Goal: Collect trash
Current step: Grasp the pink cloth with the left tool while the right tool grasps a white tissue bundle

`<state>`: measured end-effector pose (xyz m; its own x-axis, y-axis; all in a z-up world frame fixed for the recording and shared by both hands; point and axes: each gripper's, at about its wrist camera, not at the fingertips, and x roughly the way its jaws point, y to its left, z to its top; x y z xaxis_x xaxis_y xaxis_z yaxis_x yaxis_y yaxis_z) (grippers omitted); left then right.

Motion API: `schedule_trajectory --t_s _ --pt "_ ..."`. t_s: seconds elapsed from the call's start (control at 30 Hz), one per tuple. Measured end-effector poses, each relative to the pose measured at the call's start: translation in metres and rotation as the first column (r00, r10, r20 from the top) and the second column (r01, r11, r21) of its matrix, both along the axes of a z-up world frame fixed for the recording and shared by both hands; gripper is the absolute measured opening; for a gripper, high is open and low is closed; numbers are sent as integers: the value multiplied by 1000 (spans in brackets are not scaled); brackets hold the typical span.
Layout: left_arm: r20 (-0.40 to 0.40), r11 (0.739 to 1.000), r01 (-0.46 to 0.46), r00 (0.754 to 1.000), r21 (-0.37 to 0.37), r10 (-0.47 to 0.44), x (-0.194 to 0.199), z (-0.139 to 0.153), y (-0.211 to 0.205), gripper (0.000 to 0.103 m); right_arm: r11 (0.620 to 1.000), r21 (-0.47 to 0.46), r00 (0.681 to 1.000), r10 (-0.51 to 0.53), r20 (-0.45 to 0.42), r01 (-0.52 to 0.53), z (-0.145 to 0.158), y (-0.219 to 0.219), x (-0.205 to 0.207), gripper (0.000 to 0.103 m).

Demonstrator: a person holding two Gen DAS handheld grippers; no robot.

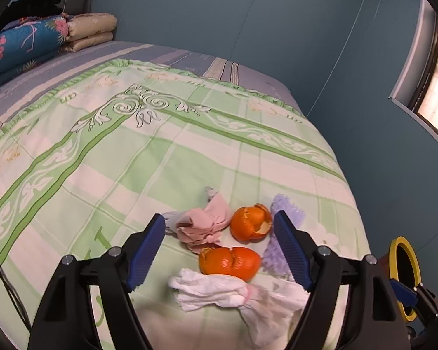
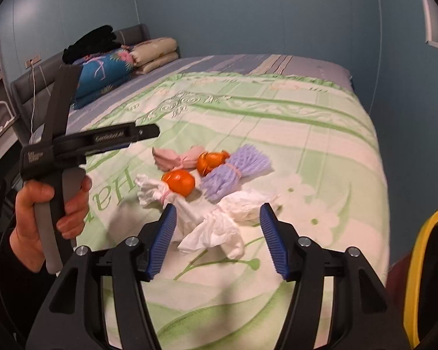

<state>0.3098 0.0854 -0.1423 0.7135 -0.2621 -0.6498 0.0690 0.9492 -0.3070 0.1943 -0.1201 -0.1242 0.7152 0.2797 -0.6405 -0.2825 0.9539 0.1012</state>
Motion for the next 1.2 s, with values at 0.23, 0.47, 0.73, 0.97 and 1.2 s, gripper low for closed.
schedule_trajectory --t_s 0.23,0.47,0.73,0.97,1.2 --pt "-28 1000 -10 1000 5 10 12 -15 8 78 1000 3 998 16 -68 -16 -26 7 12 61" --pt "-48 1000 -16 999 23 18 21 -24 11 78 1000 1 995 26 -93 -26 -42 7 17 62" --pt "-68 999 -9 998 36 12 34 -31 12 78 999 -10 991 44 -126 -45 -56 11 23 62" --pt "-91 999 10 996 53 -5 41 -39 6 78 999 -10 988 40 -150 -42 -64 13 32 62" --pt "-115 998 39 993 53 -33 51 -45 -1 78 999 5 984 48 -174 -48 -71 16 39 62"
